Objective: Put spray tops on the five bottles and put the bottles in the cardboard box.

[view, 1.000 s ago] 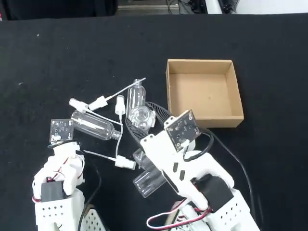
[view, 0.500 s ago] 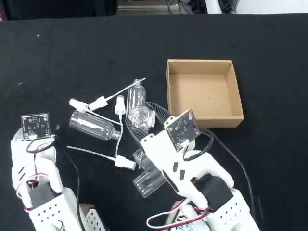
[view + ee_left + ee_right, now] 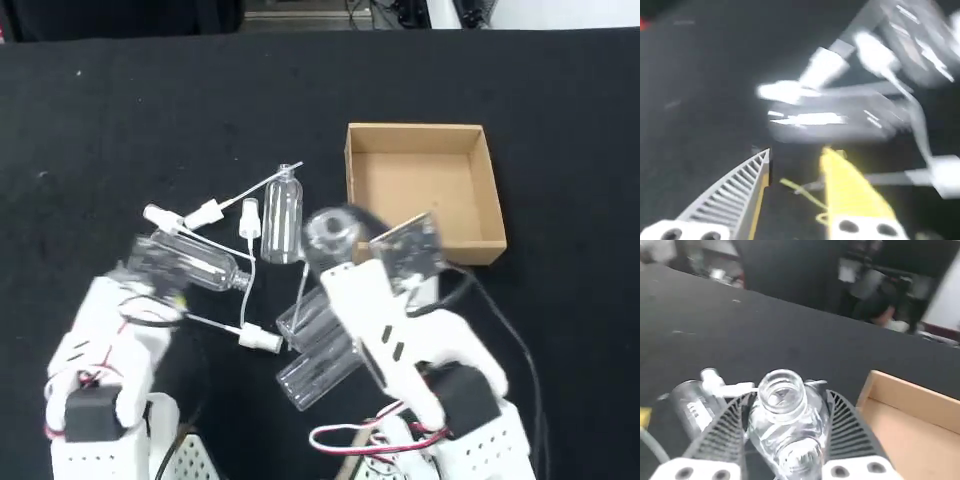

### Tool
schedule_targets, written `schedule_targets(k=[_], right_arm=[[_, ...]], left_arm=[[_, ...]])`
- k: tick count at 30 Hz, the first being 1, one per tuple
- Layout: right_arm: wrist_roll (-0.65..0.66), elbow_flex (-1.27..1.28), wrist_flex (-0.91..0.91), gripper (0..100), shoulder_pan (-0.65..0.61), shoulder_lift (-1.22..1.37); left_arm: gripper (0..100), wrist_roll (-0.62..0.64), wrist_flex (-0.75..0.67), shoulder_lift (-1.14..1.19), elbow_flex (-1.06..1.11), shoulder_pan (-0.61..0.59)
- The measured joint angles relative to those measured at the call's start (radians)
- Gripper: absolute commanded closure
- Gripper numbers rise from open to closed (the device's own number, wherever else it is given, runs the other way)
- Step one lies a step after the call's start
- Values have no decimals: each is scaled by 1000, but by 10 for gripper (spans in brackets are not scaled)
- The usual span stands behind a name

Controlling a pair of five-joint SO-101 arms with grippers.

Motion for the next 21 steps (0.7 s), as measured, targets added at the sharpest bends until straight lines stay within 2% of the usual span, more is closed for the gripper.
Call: schedule_targets(k=[3, 7, 12, 15, 21], right_arm=[[0, -31, 9, 988, 94, -3], [0, -38, 9, 988, 181, -3], [0, -38, 9, 988, 218, -3], [0, -38, 9, 988, 221, -3], [0, -38, 9, 988, 221, -3]], left_arm=[[794, -81, 63, 86, 0, 137], [793, -112, 77, 221, 0, 293], [793, -150, 43, 370, 0, 482], [793, -190, -18, 457, 0, 529], [793, -233, -169, 615, 38, 534]])
